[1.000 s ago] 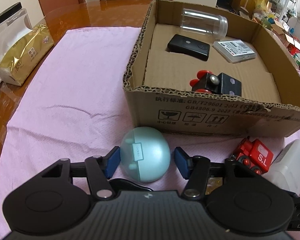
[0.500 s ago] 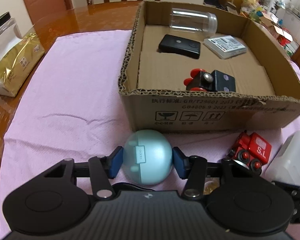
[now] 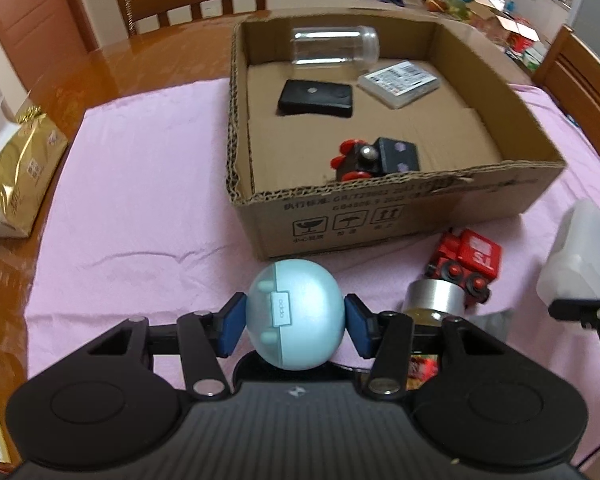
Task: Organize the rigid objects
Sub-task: 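Carry the blue case and white tub into the box and open both tools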
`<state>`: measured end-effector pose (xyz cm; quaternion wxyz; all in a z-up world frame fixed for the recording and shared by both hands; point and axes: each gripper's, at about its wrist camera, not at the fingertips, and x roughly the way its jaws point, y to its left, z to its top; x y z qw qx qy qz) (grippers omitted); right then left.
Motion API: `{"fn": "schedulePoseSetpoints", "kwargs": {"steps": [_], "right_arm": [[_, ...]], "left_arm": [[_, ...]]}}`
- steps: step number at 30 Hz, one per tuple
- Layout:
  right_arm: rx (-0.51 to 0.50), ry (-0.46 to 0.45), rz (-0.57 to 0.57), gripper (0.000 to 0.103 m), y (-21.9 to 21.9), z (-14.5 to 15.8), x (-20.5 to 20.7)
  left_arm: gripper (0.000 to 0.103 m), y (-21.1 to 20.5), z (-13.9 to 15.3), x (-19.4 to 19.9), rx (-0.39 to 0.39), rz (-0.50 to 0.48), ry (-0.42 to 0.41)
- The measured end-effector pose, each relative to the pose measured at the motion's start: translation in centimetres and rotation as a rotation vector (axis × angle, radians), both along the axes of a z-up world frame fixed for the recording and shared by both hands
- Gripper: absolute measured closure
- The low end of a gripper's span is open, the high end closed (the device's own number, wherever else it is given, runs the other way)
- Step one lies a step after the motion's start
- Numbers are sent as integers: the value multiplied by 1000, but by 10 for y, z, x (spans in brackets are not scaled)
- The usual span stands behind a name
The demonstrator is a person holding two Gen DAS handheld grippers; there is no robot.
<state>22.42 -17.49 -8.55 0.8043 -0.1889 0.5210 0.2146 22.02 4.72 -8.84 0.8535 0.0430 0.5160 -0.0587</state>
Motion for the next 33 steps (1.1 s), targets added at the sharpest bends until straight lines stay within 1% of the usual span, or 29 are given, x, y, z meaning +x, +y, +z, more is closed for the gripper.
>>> {"fn": "schedulePoseSetpoints", "kwargs": {"steps": [4,9,13,16,19,24,25,26,27,28,33], "right_arm": [[9,-13,45,17,1,16,-2],[26,-51,99,17,4,45,1],[45,-102,119,17,9,67,15],[52,-143,126,17,15,78,31],[50,-168,125,17,23,78,49],[45,-199,106,15,33,72,80],[48,-211,99,13,34,71,84],[49,-211,92,5,34,70,88],[54,-207,91,2,34,69,89],[62,-211,90,1,33,68,89],[73,-192,66,0,27,63,79]], "left_arm": [[51,-2,21,-6,-4,-52,-10],[51,-7,48,-12,-9,-106,-35],[51,-9,65,-11,-18,-123,-63],[51,-9,76,-6,-19,-121,-102],[51,-11,85,3,-13,-122,-142],[51,-14,93,23,-1,-128,-180],[51,-16,93,27,6,-127,-185],[51,-16,92,32,9,-126,-188],[51,-17,92,36,9,-126,-191],[51,-18,91,40,9,-127,-192],[51,-22,85,60,18,-131,-192]]}}
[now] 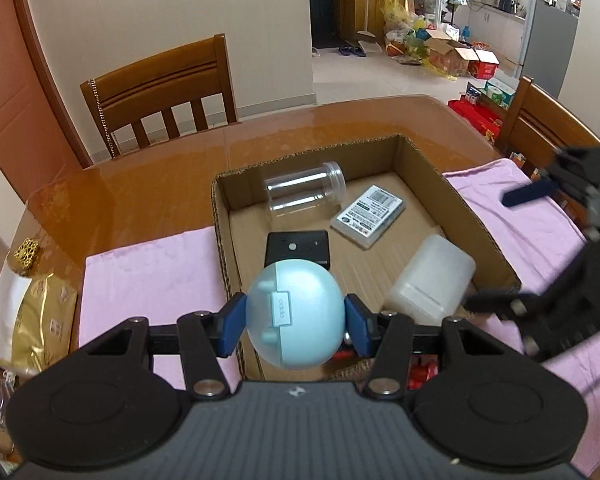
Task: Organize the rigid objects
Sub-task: 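Carry the blue case and white tub into the box and open both tools, then withdraw both tools and move them toward the black glasses case and grey cat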
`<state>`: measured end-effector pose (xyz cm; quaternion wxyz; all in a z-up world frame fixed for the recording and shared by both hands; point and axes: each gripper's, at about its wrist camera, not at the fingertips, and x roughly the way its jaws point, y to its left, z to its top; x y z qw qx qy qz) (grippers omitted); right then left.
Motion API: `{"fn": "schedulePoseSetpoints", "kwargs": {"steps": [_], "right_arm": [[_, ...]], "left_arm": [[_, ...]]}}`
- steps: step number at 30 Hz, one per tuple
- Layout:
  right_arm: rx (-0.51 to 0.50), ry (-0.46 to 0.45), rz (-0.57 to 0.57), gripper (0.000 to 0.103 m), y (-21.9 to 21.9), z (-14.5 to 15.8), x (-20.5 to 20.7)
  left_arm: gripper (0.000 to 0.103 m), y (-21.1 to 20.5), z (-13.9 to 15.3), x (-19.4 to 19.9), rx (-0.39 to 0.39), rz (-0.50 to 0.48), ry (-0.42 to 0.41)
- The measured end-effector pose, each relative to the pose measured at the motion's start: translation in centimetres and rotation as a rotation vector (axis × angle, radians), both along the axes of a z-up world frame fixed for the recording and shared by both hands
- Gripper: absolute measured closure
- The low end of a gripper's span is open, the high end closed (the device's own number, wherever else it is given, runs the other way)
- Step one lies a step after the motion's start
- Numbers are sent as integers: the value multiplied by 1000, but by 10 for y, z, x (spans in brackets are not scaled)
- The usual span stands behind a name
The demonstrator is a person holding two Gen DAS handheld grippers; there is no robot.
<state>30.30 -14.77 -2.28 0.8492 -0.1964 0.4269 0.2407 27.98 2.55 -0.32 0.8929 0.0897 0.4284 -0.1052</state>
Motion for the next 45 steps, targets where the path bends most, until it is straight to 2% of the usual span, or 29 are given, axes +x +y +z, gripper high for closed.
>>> {"fn": "schedulePoseSetpoints", "kwargs": {"steps": [12,21,22,23,24,26,28,36,41,45], "right_arm": [[70,20,-137,0,-23,0,-34],[112,79,-227,0,-31,-13,-52],[116,91,-231,0,-32,-16,-53],[116,100,-232,0,-32,-17,-56],[111,102,-233,0,-31,-19,-57],[100,101,-238,0,-31,-20,-60],[100,104,-249,0,-31,-22,-63],[111,100,-285,0,-29,-27,-72],[96,92,-291,0,-24,-36,-84],[130,121,-280,0,-20,-44,-95]], "left_arm": [[51,-7,-13,55,13,-4,-15],[51,-9,-34,75,12,17,29],[49,-9,-35,76,10,25,27],[38,-8,-34,76,10,36,22],[18,-7,-34,76,10,46,18],[4,-5,-29,71,13,56,-14],[4,-4,-24,66,21,56,-41],[3,10,-15,33,3,92,-45],[3,20,-20,2,-1,134,-40],[1,27,-32,-28,28,187,-65]]}}
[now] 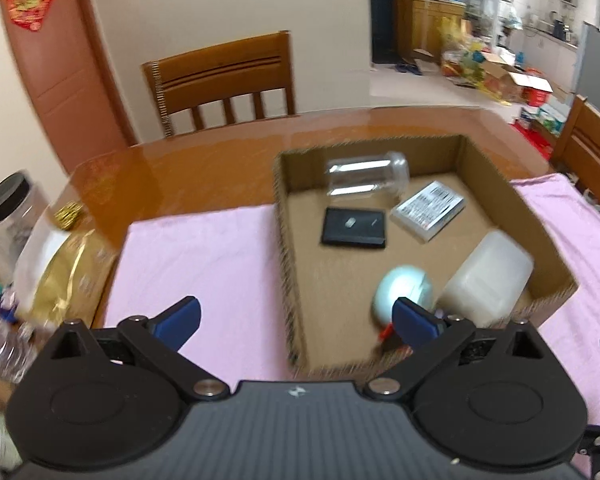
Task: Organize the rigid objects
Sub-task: 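Withdraw both tools and move them toward the black glasses case and grey cat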
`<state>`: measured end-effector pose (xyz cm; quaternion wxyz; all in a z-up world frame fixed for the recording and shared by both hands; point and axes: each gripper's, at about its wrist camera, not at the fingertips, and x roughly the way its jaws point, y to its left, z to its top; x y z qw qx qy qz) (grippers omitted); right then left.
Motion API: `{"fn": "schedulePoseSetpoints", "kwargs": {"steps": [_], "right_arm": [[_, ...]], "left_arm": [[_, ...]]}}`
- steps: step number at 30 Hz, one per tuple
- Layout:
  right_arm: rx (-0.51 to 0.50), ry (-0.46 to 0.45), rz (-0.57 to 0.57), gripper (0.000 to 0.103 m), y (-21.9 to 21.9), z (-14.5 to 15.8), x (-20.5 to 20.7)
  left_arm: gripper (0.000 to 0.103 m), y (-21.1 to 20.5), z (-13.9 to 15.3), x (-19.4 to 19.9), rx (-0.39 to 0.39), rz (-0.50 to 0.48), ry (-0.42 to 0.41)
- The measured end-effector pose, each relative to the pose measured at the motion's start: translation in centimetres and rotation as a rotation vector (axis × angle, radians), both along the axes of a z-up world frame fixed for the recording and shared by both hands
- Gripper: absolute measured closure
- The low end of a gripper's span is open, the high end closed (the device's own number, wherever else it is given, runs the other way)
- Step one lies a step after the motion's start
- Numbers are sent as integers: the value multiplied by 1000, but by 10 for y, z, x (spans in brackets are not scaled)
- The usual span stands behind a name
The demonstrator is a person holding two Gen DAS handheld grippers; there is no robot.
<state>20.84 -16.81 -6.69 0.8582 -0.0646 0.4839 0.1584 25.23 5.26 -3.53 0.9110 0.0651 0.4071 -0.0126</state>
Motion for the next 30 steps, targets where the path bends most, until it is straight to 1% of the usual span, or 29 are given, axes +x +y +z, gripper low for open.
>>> {"fn": "schedulePoseSetpoints", "kwargs": {"steps": [3,6,8,12,14,17,22,28,30], "right_arm": [[6,14,32,0,8,-7,-8],[11,19,70,0,17,-10,-15],[39,24,106,0,24,-10,-17],[86,13,226,0,42,-12,-18],[88,7,283,0,53,-17,-15],[85,33,340,0,67,-25,-9],[74,101,357,0,76,-36,-7],[42,145,346,0,64,-30,-28],[36,176,338,0,60,-29,-35]], "left_arm": [[1,7,-17,-18,3,44,42],[1,17,-33,-32,-31,93,95],[1,22,-40,-42,-42,121,115],[1,29,-47,-58,-55,152,115],[1,32,-48,-63,-64,169,120],[1,37,-51,-68,-71,180,134],[1,46,-50,-76,-74,187,128],[1,48,-56,-79,-108,158,149],[1,46,-59,-78,-118,145,160]]}}
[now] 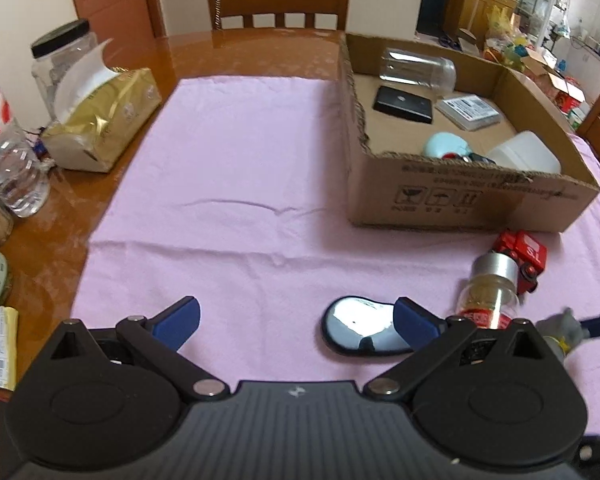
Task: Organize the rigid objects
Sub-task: 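Withdraw both tools and move them toward the black glasses case and grey cat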
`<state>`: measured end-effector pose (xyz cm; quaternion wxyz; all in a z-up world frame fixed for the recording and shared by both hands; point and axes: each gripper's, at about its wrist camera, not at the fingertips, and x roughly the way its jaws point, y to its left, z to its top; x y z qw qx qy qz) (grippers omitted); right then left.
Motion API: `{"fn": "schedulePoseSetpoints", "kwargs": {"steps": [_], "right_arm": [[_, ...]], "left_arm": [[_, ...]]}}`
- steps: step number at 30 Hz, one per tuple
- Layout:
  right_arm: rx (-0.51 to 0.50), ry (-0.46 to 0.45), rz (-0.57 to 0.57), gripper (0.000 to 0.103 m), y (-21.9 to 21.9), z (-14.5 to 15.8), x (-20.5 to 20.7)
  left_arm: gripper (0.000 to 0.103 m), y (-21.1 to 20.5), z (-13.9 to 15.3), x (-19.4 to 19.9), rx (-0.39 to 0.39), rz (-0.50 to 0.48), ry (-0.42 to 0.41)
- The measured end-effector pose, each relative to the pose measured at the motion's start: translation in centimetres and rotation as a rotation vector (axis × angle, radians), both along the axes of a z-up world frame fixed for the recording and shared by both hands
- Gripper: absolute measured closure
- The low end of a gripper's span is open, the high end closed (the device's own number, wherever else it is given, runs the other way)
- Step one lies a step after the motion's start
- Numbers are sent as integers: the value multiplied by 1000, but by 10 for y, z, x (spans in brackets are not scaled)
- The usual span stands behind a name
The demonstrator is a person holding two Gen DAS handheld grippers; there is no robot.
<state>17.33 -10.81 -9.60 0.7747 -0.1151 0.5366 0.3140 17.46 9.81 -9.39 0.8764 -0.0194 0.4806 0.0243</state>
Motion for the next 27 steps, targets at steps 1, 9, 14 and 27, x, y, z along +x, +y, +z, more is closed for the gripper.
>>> {"fn": "schedulePoseSetpoints", "kwargs": {"steps": [1,9,14,27], "right_arm": [[-6,21,-6,0,-2,-1,-3],[-40,35,-86,0,-14,-12,-16],[-28,24,-107,0,-17,-14,-17],[-125,-94,-89,0,-9,-28,-17]], "left_arm": [[1,-2,-2,0,-6,-11,4],[1,-25,-17,4,5,-118,37],[1,-35,-26,8,8,-154,54],[0,0,-29,12,0,-100,14]]}}
